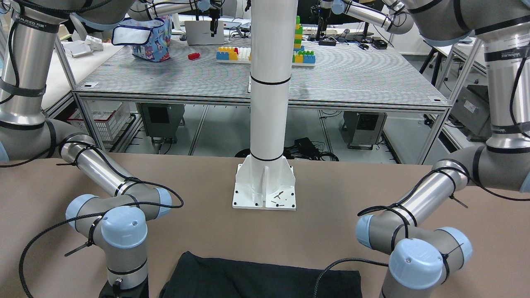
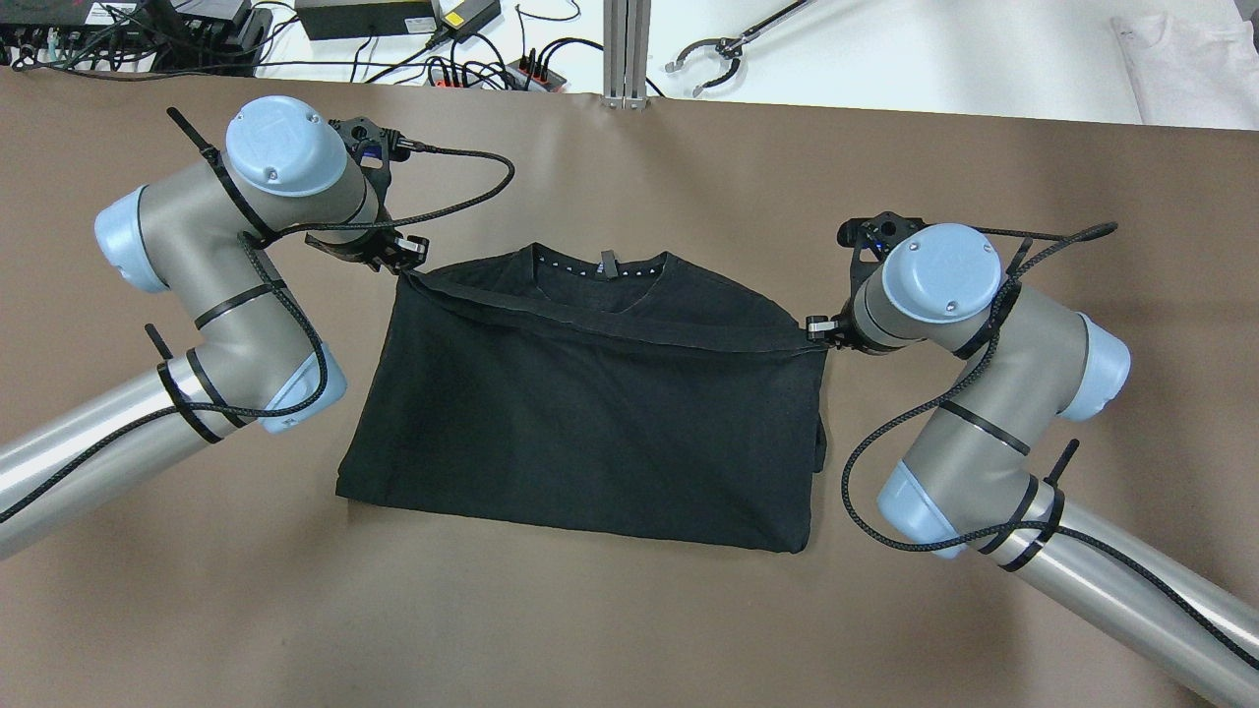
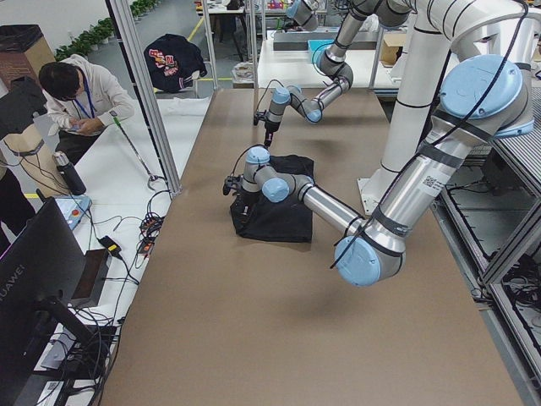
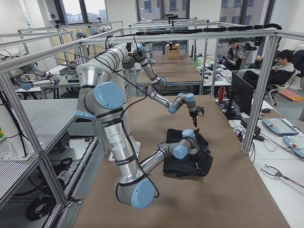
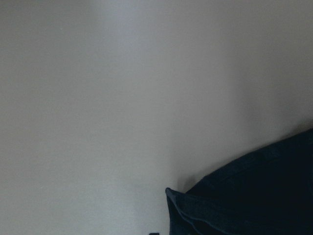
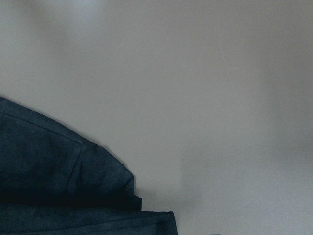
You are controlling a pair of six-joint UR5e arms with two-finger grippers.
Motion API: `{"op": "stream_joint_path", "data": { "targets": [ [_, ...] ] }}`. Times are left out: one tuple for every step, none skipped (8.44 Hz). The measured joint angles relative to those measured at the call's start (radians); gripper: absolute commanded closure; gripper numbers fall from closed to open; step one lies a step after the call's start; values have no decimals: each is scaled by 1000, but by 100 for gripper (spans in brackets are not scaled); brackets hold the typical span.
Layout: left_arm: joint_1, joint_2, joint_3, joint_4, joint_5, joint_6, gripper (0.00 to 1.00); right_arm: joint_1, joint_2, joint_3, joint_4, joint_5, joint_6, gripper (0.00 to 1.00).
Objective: Fold clothes
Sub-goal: 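Lower the hem onto the shirt near the collar with both grippers, then release the hem and move the left gripper to the shirt side nearest it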
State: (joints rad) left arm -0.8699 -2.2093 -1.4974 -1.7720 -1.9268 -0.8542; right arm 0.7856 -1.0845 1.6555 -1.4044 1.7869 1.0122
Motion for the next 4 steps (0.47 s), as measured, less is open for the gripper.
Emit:
{"op": "stream_joint_path", "data": {
  "targets": [
    [-2,39,-50,-2,-30,4,0,3,-2,4,0,3,-1,6],
    [2,103,-120,-4,-45,5,0,3,-8,16,1,5,0,6],
    [18,181,-199,-11,-52,5,0,0,-21,33,1,6,0,6],
    [49,260,-279,-15,-51,1,0,-3,-31,47,1,6,0,6]
  ]
}}
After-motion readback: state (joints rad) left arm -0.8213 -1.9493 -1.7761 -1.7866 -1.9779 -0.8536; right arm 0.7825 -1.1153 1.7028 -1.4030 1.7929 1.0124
